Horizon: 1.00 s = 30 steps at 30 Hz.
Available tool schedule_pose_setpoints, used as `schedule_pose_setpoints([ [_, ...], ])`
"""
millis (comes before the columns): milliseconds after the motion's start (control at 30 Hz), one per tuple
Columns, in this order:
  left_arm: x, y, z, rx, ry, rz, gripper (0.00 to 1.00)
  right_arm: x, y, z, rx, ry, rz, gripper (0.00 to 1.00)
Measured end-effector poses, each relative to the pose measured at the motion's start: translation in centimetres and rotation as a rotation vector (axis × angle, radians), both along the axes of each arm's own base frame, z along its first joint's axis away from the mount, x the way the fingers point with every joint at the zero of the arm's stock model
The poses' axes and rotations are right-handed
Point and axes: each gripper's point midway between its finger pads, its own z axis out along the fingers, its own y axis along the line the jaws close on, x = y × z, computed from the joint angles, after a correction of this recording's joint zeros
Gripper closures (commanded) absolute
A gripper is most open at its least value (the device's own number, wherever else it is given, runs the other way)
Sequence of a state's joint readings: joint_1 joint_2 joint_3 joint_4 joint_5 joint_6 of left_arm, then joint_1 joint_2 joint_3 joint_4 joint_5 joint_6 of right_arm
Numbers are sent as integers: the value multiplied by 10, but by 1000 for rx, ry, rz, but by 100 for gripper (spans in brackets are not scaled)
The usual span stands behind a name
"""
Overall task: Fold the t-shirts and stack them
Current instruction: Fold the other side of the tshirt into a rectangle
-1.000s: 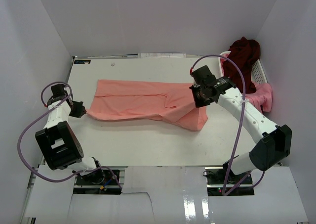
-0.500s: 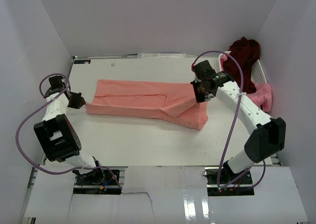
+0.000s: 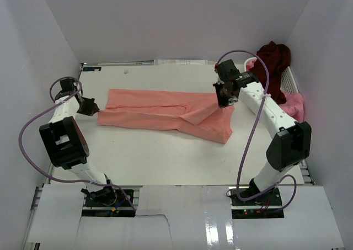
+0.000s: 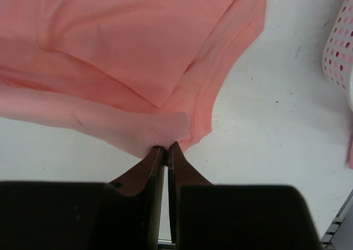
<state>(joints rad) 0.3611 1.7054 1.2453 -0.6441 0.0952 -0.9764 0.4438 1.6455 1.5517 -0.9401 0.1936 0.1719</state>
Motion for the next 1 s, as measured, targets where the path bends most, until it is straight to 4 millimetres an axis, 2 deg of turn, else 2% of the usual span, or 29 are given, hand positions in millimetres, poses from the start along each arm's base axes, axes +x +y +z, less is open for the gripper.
schedule_pose_setpoints([
  [133,11,0,-2,0,0,-9,100,13,2,-1,2,0,-10,92],
  [500,41,-3,2,13,-14,-37,100,44,7,-21,-17,34,-24,92],
  [633,52,-4,4,17,-27,-48,100,55,6,-20,-13,26,-36,92],
  [833,59,-5,-3,15,-11,-53,100,74,1,-12,2,-5,-59,92],
  [1000,67,-3,-6,21,-7,-53,100,87,1,-12,6,-11,-64,92],
])
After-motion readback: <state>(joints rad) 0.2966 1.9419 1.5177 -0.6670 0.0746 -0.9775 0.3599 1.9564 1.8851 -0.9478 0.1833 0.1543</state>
